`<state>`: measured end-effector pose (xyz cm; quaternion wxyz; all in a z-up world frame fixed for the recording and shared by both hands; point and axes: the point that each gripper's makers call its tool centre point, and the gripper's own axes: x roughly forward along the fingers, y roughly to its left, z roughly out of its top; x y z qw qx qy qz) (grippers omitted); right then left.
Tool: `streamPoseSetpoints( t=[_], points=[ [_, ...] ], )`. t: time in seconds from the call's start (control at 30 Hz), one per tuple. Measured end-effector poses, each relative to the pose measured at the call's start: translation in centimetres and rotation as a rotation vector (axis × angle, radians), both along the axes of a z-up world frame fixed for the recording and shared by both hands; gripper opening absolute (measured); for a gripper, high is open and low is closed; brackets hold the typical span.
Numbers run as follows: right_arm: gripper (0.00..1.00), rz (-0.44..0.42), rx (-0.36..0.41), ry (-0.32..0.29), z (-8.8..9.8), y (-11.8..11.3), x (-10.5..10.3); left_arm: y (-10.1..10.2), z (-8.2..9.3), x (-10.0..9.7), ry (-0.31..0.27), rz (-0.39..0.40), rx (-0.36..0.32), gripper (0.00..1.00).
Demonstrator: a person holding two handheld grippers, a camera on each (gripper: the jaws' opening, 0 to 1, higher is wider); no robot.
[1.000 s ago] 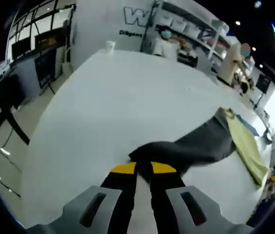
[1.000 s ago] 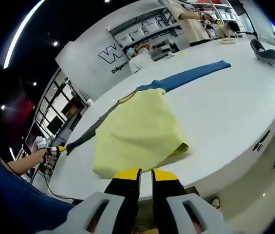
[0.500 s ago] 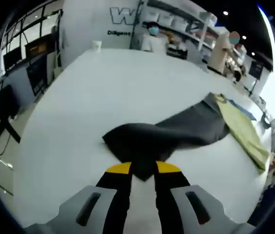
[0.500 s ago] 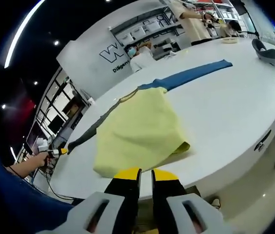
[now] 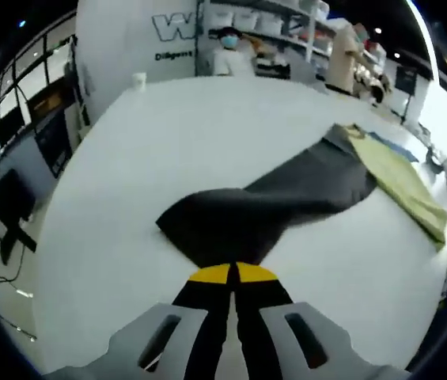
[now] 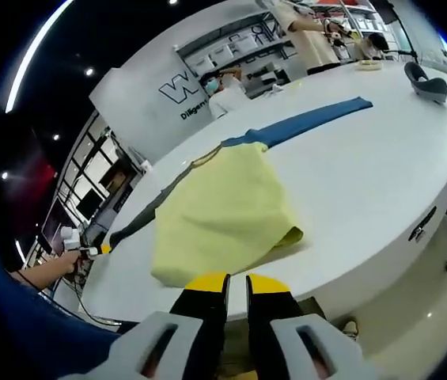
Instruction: Fold the garment on the visible template until the final outline fits inside the template.
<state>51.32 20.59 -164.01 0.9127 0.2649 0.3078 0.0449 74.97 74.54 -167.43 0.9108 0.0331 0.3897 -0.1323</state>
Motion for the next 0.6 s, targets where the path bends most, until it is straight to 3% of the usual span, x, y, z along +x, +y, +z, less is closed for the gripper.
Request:
streamPoseSetpoints(
  t=[0.17,0.37,0.6],
  points=[
    [0.02,0.011,0.007,-0.005,-0.1,0.3,0.3,-0.3,-0.1,-0.6,0.004,-0.036,0.016,0.03],
    [0.02,0.019,0.014,0.0,-0.4,0.6,0.3,-0.3,-0.1,-2.7,0.01,-0.039,0.013,0.03],
    [0.02,0.024,0.018,-0.001,-0.5,0.6,0.5,0.4,-0.3,-2.7,0.014,-0.075,0.041,0.03]
  ],
)
